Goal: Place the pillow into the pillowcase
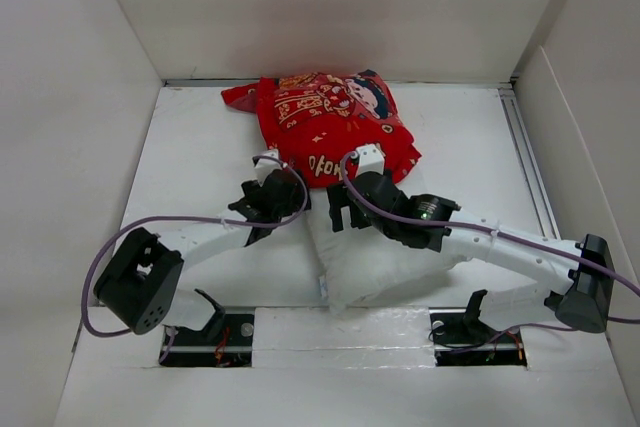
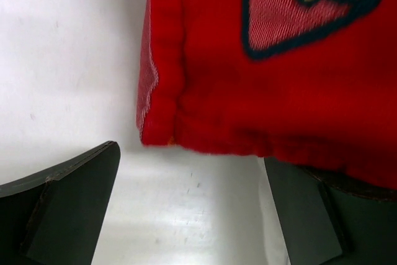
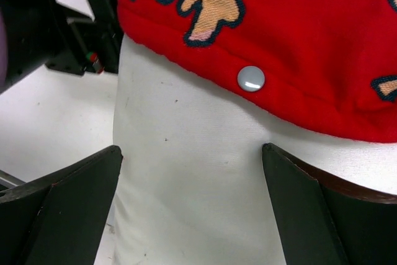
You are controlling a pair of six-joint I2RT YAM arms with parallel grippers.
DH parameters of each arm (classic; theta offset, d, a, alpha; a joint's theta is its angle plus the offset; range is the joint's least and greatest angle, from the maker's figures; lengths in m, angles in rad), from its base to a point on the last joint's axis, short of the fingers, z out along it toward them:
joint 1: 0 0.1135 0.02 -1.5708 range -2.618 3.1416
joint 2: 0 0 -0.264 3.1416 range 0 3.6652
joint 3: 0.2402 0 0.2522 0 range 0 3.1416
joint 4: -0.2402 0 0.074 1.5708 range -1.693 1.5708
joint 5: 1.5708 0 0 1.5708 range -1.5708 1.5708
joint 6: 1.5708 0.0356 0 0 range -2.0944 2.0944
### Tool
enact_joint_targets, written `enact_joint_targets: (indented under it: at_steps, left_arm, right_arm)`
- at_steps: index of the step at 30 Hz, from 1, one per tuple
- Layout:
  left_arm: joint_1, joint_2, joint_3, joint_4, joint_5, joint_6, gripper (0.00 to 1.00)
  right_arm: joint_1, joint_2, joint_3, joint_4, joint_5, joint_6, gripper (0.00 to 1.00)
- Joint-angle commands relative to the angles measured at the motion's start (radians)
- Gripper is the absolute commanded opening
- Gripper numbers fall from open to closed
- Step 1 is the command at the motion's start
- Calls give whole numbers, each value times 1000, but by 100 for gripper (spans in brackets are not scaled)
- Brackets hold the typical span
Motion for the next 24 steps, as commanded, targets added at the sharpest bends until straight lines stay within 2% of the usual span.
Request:
enact_joint_targets:
  at_steps: [1,3,4,6,8,9,11,13,14,17,19,20,21,24]
  left_arm:
    - [3,52,98,42,-94,29,100]
    - [3,116,127,42,-105,38,97]
    - [3,136,149,42,-105,38,89]
    - [3,190,158,42,-105,38,81]
    - [3,216,186,42,-126,38,67]
    - [3,228,186,33,-135,38,51]
    - [3,228,196,33,-163,38,38]
    - [3,228,206,-4,-172,29,20]
    - [3,213,233,-27,-172,29,14]
    - [-11,155,253,-103,-172,8,0]
    - [-35,109,253,-139,-183,-3,0]
    - [-45,33,262,-168,-174,-3,0]
    - [-45,32,262,-179,-155,-3,0]
    - [-45,-72,272,-191,-80,9,0]
  right_arm:
    - [-6,-10,1,45,-10,-17,100]
    - [-6,-32,-8,45,-10,-17,100]
    - [-15,-32,-18,45,-10,-17,100]
    - [-15,-42,-28,45,-10,-27,100]
    - [-15,-51,-38,54,-20,-39,100]
    - [-15,-52,-50,68,-37,-60,100]
    - [-15,-61,-67,105,-77,-92,100]
    - [-6,-93,-111,152,-108,-149,100]
    - [-6,-104,-128,212,-140,-149,100]
    - [8,-113,-157,289,-103,-168,100]
    - [8,-51,-138,312,-54,-168,100]
    - [-25,37,-95,312,-87,-159,100]
    - [-42,37,-94,312,-117,-158,100]
    - [-69,235,-18,338,-187,-120,100]
